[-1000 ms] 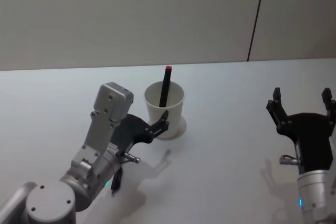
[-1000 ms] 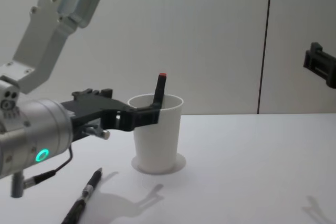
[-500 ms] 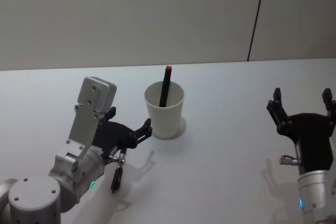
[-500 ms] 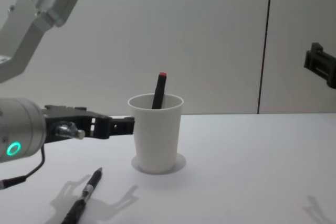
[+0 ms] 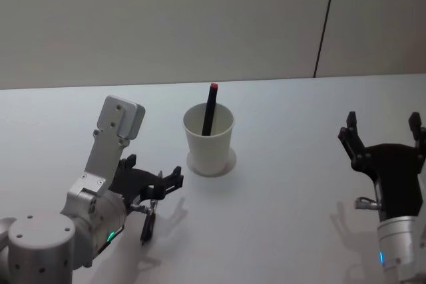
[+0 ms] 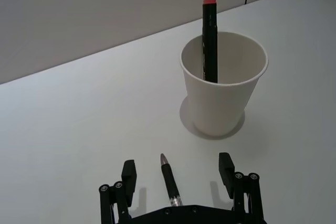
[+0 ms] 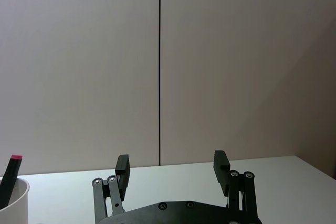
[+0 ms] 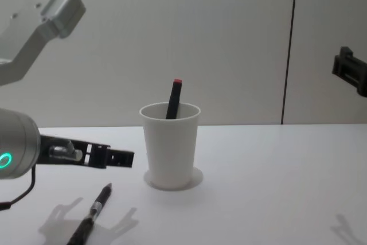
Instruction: Place the pen into the pen holder.
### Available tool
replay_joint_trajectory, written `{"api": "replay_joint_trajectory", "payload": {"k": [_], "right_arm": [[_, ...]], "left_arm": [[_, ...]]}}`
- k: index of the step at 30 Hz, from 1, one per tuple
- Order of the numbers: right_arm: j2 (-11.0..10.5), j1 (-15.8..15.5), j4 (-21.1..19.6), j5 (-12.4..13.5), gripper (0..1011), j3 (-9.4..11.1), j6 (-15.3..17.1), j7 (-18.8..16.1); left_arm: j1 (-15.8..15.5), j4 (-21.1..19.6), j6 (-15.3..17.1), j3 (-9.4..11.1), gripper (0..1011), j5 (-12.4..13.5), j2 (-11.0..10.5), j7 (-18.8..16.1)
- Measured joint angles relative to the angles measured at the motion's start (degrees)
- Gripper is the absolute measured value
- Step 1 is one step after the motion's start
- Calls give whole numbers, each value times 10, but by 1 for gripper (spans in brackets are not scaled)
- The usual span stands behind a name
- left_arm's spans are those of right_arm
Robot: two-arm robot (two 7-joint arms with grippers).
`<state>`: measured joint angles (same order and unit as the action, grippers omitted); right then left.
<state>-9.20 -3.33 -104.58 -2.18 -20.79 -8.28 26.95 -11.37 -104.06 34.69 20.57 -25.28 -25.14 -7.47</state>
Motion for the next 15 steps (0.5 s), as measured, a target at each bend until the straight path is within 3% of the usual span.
{"api": "replay_joint_trajectory", "payload": {"k": [11,15], "right_arm": [[0,0,0,0,1002,0,0,0],[0,0,0,0,1002,0,0,0]], "left_arm": [[-2,-8,80,-5,1000,-25,15,-28],[0,-9,93,-7,1000,-32,19,-36]]}}
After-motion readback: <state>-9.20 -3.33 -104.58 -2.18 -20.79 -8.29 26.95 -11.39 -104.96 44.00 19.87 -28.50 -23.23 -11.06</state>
